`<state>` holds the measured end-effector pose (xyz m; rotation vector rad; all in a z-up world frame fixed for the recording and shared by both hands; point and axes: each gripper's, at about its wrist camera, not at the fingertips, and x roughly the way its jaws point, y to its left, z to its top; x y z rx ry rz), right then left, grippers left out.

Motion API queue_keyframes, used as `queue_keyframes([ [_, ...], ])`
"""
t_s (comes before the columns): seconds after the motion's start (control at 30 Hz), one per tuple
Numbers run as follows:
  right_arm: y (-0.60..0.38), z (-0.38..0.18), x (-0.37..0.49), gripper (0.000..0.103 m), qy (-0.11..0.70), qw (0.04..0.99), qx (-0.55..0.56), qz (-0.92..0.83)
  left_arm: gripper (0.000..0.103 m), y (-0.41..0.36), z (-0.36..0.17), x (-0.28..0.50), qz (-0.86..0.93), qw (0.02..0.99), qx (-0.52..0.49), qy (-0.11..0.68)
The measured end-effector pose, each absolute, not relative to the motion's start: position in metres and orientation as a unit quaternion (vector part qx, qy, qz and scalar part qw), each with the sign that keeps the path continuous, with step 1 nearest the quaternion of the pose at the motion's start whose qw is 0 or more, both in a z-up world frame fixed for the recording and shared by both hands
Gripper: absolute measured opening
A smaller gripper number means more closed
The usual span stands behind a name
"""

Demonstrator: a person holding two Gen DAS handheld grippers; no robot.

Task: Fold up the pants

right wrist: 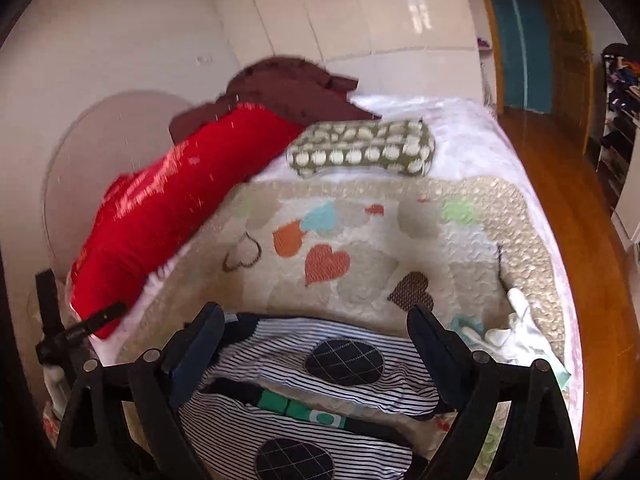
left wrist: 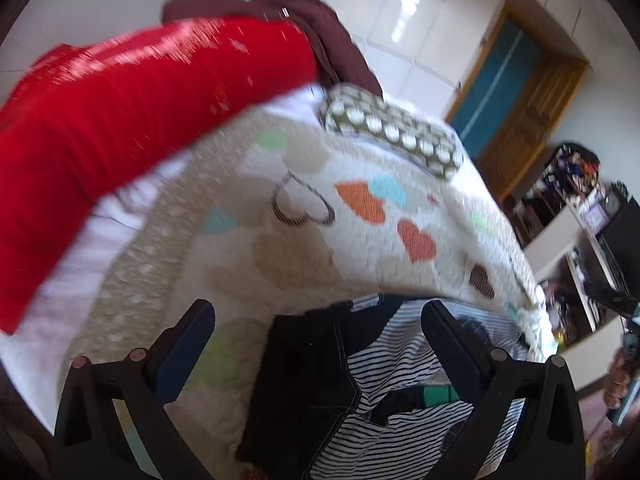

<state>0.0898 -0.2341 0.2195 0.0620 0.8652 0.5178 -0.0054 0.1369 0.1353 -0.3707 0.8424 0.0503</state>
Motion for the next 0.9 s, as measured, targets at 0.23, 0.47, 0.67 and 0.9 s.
queue_keyframes([
  [0.23, -0.204, 0.094, 0.165, 0.088, 0.51, 0.829, -0.035, 0.229, 0.103, 0.109, 0.064, 0.074, -0.042, 0.857, -0.134, 0.496],
  [0.47, -0.182, 0.037, 0.187, 0.088, 0.548, 0.785, -0.077, 0.279, 0.102, 0.081, 0.021, 0.127, -0.098, 0.828, -0.09, 0.545],
  [0.67, -0.167, 0.021, 0.176, 0.047, 0.532, 0.784, -0.13, 0.291, 0.02, 0.063, 0.012, 0.127, -0.097, 0.828, -0.032, 0.552],
  [0.9, -0.172, 0.054, 0.153, 0.007, 0.511, 0.801, -0.088, 0.3, 0.007, 0.056, 0.054, 0.092, -0.052, 0.859, -0.004, 0.51],
])
